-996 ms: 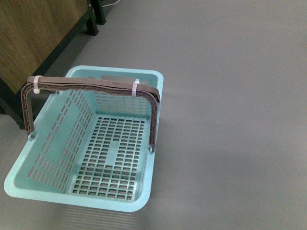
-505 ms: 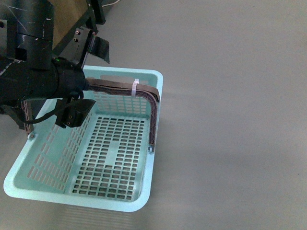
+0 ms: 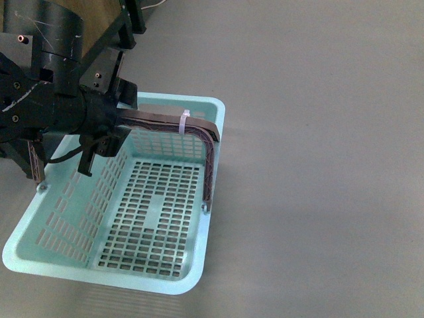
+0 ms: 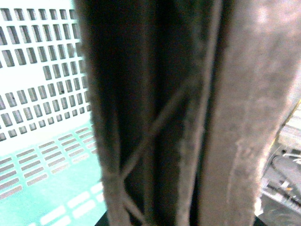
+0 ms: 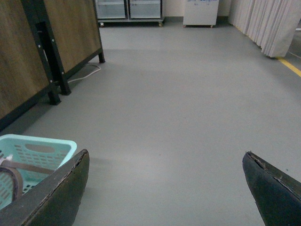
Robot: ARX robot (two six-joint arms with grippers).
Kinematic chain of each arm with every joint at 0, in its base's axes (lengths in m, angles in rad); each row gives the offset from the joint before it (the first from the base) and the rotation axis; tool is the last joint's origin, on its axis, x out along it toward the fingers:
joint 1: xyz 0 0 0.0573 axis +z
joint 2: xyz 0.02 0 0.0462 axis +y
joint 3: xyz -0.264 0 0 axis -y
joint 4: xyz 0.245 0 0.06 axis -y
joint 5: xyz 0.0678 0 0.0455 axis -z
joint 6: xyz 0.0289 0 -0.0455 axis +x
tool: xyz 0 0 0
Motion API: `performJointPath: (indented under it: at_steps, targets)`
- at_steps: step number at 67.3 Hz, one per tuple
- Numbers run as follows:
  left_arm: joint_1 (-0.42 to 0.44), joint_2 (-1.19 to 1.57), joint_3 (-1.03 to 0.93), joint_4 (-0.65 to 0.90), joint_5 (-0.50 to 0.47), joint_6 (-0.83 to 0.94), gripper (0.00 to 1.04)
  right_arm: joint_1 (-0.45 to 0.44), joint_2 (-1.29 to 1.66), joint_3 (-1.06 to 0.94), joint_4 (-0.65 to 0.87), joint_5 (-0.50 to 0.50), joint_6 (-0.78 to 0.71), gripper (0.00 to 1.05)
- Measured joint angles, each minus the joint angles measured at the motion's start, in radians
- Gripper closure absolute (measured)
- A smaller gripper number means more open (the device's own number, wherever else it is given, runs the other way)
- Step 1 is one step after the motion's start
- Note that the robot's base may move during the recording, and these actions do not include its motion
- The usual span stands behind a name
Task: Pick lemon and mango into basket
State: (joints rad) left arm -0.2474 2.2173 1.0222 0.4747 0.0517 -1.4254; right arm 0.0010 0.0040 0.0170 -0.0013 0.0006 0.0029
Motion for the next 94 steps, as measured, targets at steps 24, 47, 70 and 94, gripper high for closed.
performJointPath:
  at_steps: [24,47,70,94]
  targets:
    - [-0.042,-0.482,-0.231,-0.106,-0.041,-0.11,0.89,0.0,0.0,0.0,0.0,0.0,0.0,0.09]
    - [-0.06,-0.986,-0.253,-0.374,-0.07,-0.209,0.89,0.0,0.0,0.0,0.0,0.0,0.0,0.09]
    - [-0.019,-1.154,-0.239,-0.503,-0.082,-0.169,0.89,0.0,0.0,0.0,0.0,0.0,0.0,0.09]
    - [-0.014,-1.155,-0.234,-0.504,-0.075,-0.153,0.89,0.0,0.0,0.0,0.0,0.0,0.0,0.09]
